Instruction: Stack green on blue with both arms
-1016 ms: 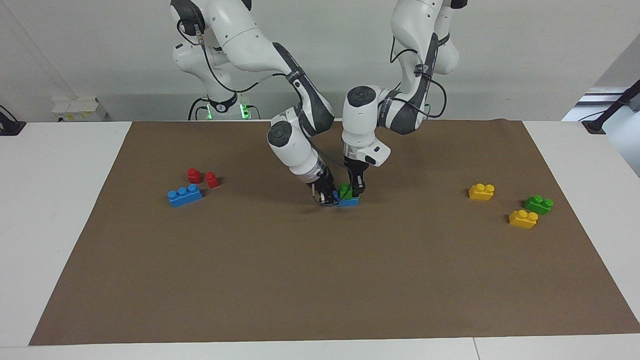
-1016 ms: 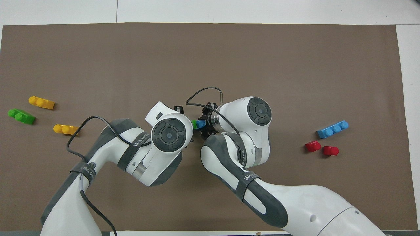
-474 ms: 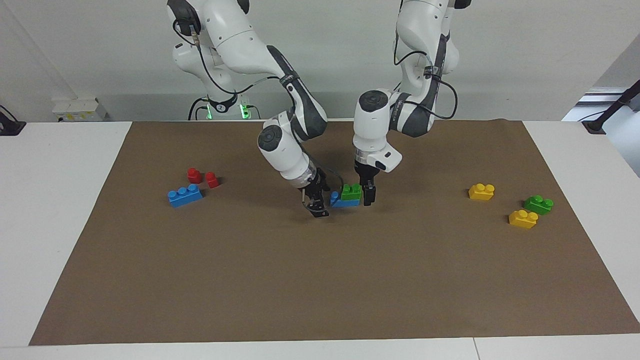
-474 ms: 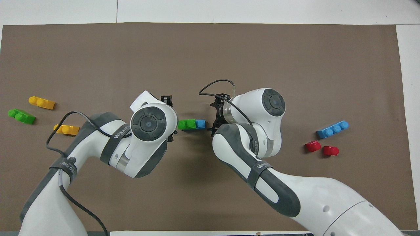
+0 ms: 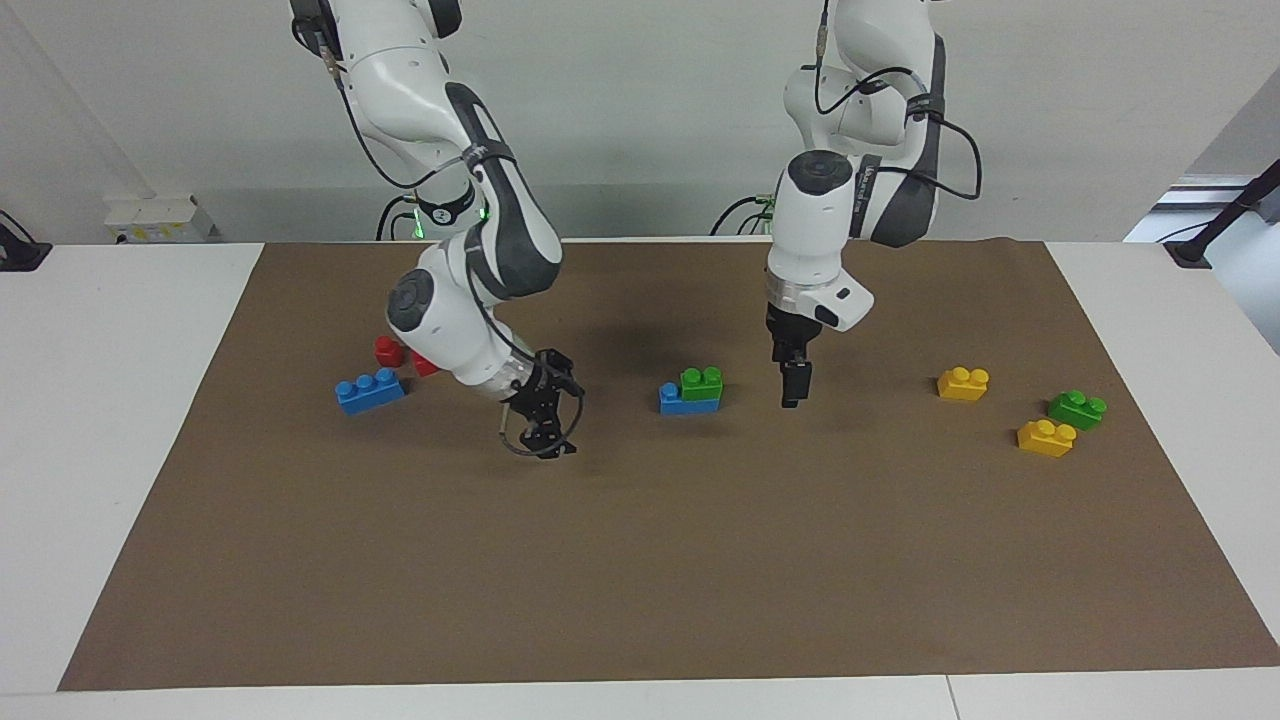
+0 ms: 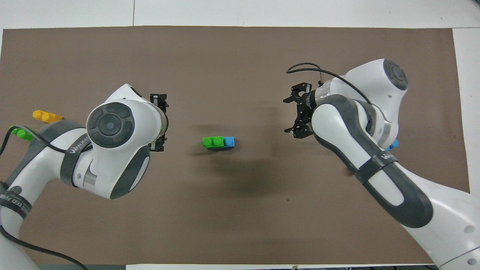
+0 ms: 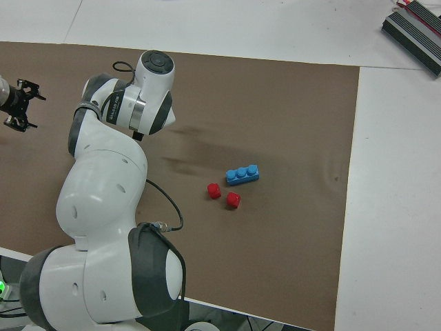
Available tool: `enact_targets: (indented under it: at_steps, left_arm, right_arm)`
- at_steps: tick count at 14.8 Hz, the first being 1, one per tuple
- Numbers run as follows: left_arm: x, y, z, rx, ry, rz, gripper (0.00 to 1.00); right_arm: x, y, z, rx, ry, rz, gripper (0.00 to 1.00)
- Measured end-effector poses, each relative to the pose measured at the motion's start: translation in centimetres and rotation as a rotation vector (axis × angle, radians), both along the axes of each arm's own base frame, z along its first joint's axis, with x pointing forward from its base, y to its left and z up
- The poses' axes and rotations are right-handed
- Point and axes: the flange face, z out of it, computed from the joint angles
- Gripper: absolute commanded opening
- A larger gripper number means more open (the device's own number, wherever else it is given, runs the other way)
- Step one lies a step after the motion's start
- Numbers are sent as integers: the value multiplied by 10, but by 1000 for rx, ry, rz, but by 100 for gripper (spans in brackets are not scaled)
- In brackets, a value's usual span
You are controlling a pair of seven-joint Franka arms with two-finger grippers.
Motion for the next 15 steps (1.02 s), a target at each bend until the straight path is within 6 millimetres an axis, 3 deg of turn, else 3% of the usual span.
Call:
enact_targets:
  at_steps: [5,7,11,15]
  left_arm:
    - [27,61,18,50,-13,-156,100]
    - [34,83,21,78,-10,-248,100]
    - [47,131,29,156,10,-517,100]
    - [56,183,44,189,57,-759,100]
  right_arm:
    - [-20,-118,62,-46,-138,527,100]
    - [-35,-147,89,-82,-184,764,100]
    - [-73,-175,164,-153,-301,1183,100]
    - [-106,-176,214,-227,-299,1336,100]
